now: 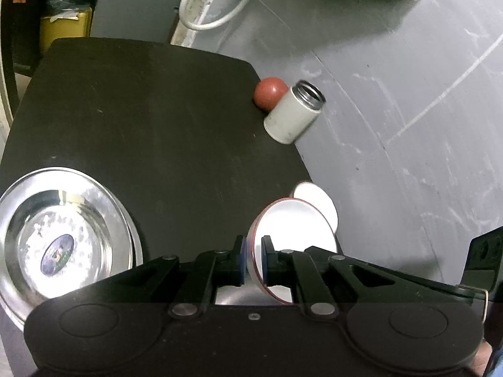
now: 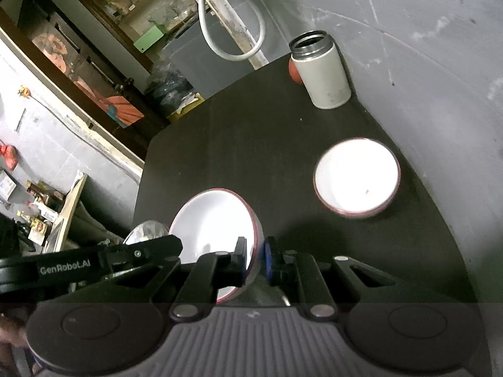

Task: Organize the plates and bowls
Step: 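Carry the white bowl with both grippers over the steel bowl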

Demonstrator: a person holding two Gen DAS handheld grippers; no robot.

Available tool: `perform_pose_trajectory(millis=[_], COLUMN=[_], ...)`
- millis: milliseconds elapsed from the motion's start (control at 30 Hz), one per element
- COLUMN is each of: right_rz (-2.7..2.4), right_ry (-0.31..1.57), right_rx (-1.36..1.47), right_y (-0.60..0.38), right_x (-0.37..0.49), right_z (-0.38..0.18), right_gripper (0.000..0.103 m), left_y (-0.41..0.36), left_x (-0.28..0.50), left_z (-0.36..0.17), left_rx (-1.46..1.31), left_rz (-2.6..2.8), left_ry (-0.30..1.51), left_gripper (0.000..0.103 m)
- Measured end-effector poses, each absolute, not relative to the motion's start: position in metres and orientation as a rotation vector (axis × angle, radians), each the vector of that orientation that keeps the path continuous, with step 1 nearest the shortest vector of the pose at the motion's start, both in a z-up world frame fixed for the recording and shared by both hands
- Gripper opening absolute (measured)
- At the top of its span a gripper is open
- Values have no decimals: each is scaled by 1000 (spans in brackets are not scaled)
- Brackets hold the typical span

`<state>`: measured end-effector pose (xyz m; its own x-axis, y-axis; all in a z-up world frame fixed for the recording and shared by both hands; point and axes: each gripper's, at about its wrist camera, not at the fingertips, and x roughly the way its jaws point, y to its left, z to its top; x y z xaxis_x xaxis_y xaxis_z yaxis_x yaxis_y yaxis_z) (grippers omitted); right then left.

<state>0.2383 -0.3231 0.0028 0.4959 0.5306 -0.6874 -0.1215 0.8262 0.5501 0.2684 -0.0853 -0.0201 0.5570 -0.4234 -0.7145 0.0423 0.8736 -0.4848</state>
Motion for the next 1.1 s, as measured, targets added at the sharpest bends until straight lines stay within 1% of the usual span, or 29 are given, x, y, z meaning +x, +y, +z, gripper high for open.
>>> perform_pose_trajectory(millis=[433,1100], right_rz=[440,440], right_ry=[1040,1125], right_rx=[451,371], right_y=[-319,-308], right_x=[204,198], right_z=[-6,-12], right_gripper=[13,14], left_y=[-85,-91], left_x=[249,254], left_z=[-23,-49], left_rx=[-393,-358], left_rz=[-297,-279], left_ry=[1021,1159], left_gripper=[9,9])
